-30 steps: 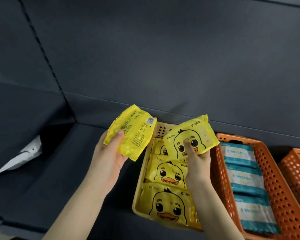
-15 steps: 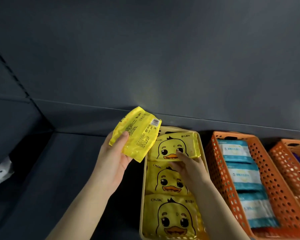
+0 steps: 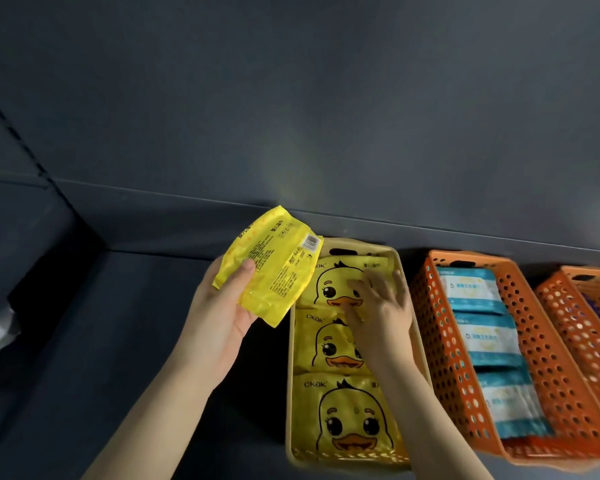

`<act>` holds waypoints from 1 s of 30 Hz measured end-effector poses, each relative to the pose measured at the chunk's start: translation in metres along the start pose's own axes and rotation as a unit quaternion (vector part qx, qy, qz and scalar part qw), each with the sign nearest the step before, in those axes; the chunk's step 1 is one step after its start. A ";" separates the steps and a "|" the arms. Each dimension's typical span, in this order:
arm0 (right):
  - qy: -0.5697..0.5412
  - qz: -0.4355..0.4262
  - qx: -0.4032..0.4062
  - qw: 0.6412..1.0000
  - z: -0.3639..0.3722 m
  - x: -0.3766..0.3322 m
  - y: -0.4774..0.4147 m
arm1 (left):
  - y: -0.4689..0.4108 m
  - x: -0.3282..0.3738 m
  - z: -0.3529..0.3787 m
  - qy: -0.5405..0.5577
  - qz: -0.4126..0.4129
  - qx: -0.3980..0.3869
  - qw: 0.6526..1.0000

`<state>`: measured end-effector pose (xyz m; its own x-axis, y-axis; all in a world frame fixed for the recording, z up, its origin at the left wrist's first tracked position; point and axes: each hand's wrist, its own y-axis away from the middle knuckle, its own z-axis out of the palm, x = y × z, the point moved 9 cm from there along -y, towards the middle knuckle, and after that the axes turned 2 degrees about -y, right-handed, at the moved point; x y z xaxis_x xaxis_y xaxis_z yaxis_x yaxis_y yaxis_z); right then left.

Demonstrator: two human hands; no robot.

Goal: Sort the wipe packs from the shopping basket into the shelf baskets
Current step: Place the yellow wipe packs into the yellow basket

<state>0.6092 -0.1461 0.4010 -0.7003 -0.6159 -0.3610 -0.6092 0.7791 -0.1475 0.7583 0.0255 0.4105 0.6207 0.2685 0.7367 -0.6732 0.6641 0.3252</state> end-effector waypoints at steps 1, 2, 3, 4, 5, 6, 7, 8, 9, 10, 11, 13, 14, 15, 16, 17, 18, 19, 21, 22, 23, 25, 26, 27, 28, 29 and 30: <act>0.022 0.010 -0.044 0.999 0.009 0.001 0.000 | 0.001 -0.001 0.001 0.001 0.001 0.000 1.000; 0.035 0.016 -0.071 0.997 0.016 0.001 0.000 | 0.002 -0.001 0.001 0.002 0.001 0.001 1.000; 0.047 0.015 -0.084 0.995 0.019 0.001 0.000 | 0.003 -0.002 0.001 0.003 0.002 0.002 1.000; 0.063 0.005 -0.087 0.994 0.020 -0.001 0.000 | 0.004 -0.002 0.001 0.005 0.002 0.002 1.000; 0.080 -0.011 -0.084 0.993 0.021 -0.005 0.000 | 0.005 -0.003 0.001 0.006 0.002 0.002 1.000; 0.094 -0.022 -0.087 0.992 0.022 -0.006 0.000 | 0.006 -0.003 0.000 0.007 0.000 0.005 1.000; 0.095 -0.025 -0.100 0.990 0.024 -0.006 0.000 | 0.007 -0.004 -0.001 0.007 -0.001 0.010 1.000; 0.080 -0.023 -0.122 0.989 0.028 -0.004 -0.001 | 0.007 -0.005 -0.001 0.006 -0.002 0.015 1.000; 0.058 -0.021 -0.144 0.988 0.033 -0.002 -0.002 | 0.008 -0.006 -0.001 0.004 -0.003 0.017 1.000; 0.039 -0.025 -0.158 0.986 0.038 -0.001 -0.003 | 0.008 -0.007 -0.001 0.001 -0.003 0.017 1.000; 0.028 -0.030 -0.163 0.986 0.041 -0.001 -0.003 | 0.008 -0.008 0.000 0.000 -0.004 0.016 1.000; 0.002 -0.037 -0.171 0.985 0.047 0.000 -0.002 | 0.010 -0.009 0.001 0.002 -0.006 0.013 1.000; -0.015 -0.038 -0.177 0.983 0.050 0.001 -0.001 | 0.011 -0.010 0.001 0.005 -0.008 0.013 1.000; -0.033 -0.037 -0.182 0.982 0.054 0.002 0.000 | 0.011 -0.011 0.002 0.008 -0.011 0.013 1.000; -0.048 -0.037 -0.187 0.981 0.055 0.002 0.000 | 0.012 -0.011 0.001 0.009 -0.013 0.016 1.000; -0.055 -0.039 -0.190 0.979 0.056 0.002 -0.001 | 0.012 -0.011 0.002 0.009 -0.015 0.022 1.000; -0.053 -0.043 -0.192 0.979 0.055 0.002 -0.002 | 0.012 -0.011 0.001 0.007 -0.016 0.028 0.999; -0.050 -0.044 -0.196 0.978 0.055 0.003 -0.003 | 0.013 -0.010 0.001 0.003 -0.017 0.031 0.999; -0.077 -0.039 -0.206 0.975 0.053 0.003 -0.005 | 0.015 -0.007 0.003 -0.019 -0.014 0.032 0.999; -0.105 -0.030 -0.200 0.974 0.048 0.001 -0.005 | 0.016 -0.005 0.003 -0.038 -0.011 0.031 0.999; -0.134 -0.022 -0.176 0.975 0.039 -0.001 -0.006 | 0.017 -0.001 0.003 -0.058 -0.006 0.032 0.998; -0.180 -0.026 -0.071 0.981 0.004 -0.008 -0.009 | 0.018 0.006 0.002 -0.105 0.006 0.033 0.994; -0.223 -0.033 -0.033 0.974 -0.015 -0.014 -0.007 | 0.019 0.009 0.003 -0.135 0.016 0.029 0.990; -0.289 -0.040 -0.034 0.956 -0.030 -0.024 -0.003 | 0.020 0.011 0.006 -0.168 0.027 0.023 0.985; -0.368 -0.039 -0.076 0.926 -0.040 -0.037 0.003 | 0.023 0.011 0.011 -0.200 0.039 0.011 0.979; -0.441 -0.028 -0.140 0.886 -0.043 -0.049 0.010 | 0.026 0.008 0.021 -0.232 0.047 -0.011 0.972; -0.496 -0.011 -0.195 0.846 -0.042 -0.059 0.018 | 0.027 0.002 0.034 -0.268 0.052 -0.043 0.961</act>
<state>0.6236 -0.1009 0.4584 -0.1485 -0.0793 -0.9857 -0.8301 0.5518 0.0807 0.7276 0.0205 0.4411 0.2399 -0.0463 0.9697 -0.6704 0.7146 0.1999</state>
